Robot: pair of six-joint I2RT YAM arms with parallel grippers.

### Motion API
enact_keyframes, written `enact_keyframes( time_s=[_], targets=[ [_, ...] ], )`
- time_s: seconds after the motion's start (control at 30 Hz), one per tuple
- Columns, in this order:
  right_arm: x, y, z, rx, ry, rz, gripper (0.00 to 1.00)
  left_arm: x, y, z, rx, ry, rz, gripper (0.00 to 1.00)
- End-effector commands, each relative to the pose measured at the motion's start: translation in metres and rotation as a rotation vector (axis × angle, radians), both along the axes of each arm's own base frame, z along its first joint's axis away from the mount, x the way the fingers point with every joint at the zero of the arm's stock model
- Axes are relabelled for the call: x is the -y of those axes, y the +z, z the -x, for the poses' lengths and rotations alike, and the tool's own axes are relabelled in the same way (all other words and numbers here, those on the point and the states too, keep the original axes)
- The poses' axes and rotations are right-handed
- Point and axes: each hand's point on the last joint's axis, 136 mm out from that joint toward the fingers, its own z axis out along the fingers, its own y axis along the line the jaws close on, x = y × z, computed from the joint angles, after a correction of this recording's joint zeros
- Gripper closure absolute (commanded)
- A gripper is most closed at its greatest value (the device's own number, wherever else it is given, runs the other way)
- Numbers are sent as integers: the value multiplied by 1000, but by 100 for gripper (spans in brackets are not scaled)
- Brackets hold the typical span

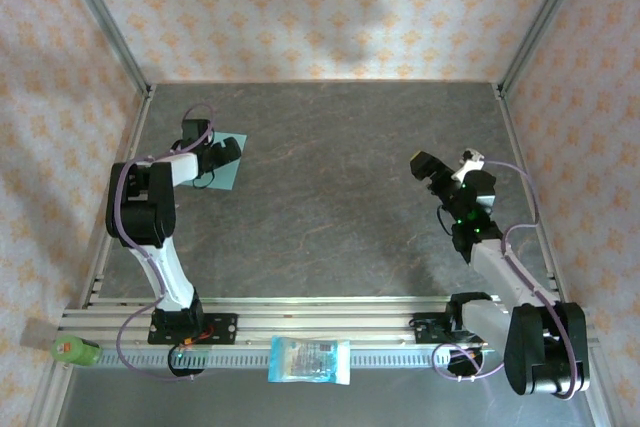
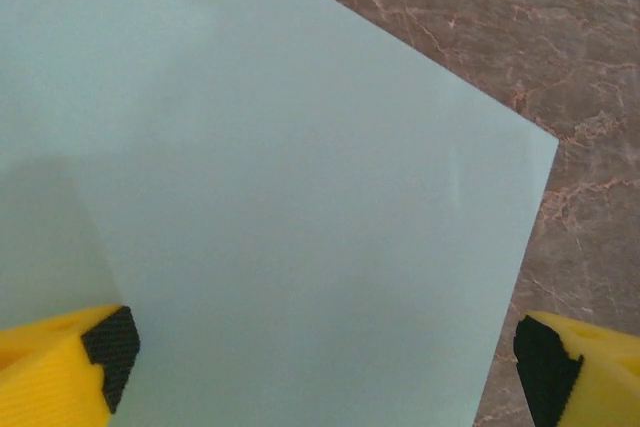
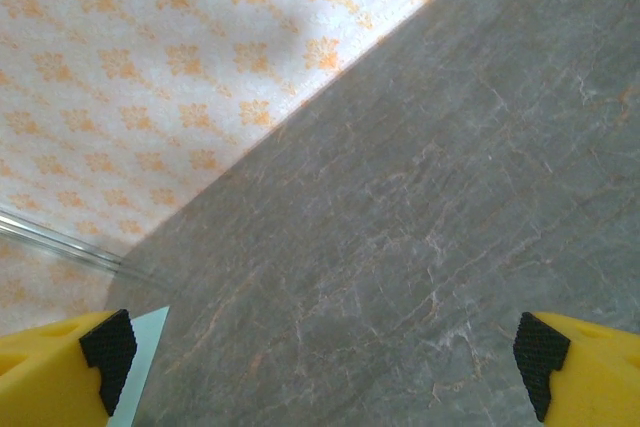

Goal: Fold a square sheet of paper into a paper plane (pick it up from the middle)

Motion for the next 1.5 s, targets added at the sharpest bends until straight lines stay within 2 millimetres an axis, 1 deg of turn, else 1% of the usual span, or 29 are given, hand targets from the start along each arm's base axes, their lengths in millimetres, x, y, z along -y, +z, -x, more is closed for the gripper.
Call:
enact_keyframes(
  time_s=[0.0,0.07,0.17,0.3,0.37,0.4,0.47,0.5,0.57,0.67,0.73,0.8,0.93,1.03,1.1,1.2,1.3,1.47],
  targets=[
    [-2,-12,7,-59,8,-27,0,16,-19,21,-91,-8,102,1],
    [-3,-19,10,-89,16,-36,0,26,-28,31,-103,0,171,1],
    [-5,-26,14,-118,18,-53,0,39,-33,49,-84,51,284,2],
    [-1,-36,18,-157,-12,-71,0,62,-33,70,-57,102,374,3],
    [4,-37,20,-171,-46,-77,0,80,-31,81,-46,105,394,3],
    [5,-36,21,-172,-48,-76,0,87,-31,86,-46,113,401,3],
    [3,-30,23,-156,-39,-91,0,110,-24,96,-16,105,438,3],
    [1,-26,24,-140,-33,-109,0,118,-21,99,-9,110,447,3],
    [-6,-15,28,-94,2,-155,0,140,-9,106,21,86,443,3],
    [-19,0,34,-43,81,-195,0,159,12,111,67,43,427,2],
    [-28,8,38,-21,141,-216,1,164,27,109,90,-9,393,2],
    [-37,14,43,-12,192,-247,2,160,38,108,92,-62,311,1],
    [-46,11,48,-43,248,-289,4,152,50,105,75,-184,126,1],
    [-48,4,51,-70,258,-298,4,159,54,104,88,-294,92,1],
    [-49,2,51,-85,254,-308,5,166,52,102,74,-354,101,1],
    [-52,1,52,-103,271,-315,6,174,41,100,15,-416,97,1],
    [-51,-2,52,-127,267,-311,6,172,24,103,-69,-416,80,1],
    [-48,-11,51,-158,241,-305,6,167,-2,119,-182,-392,77,2]
  ],
)
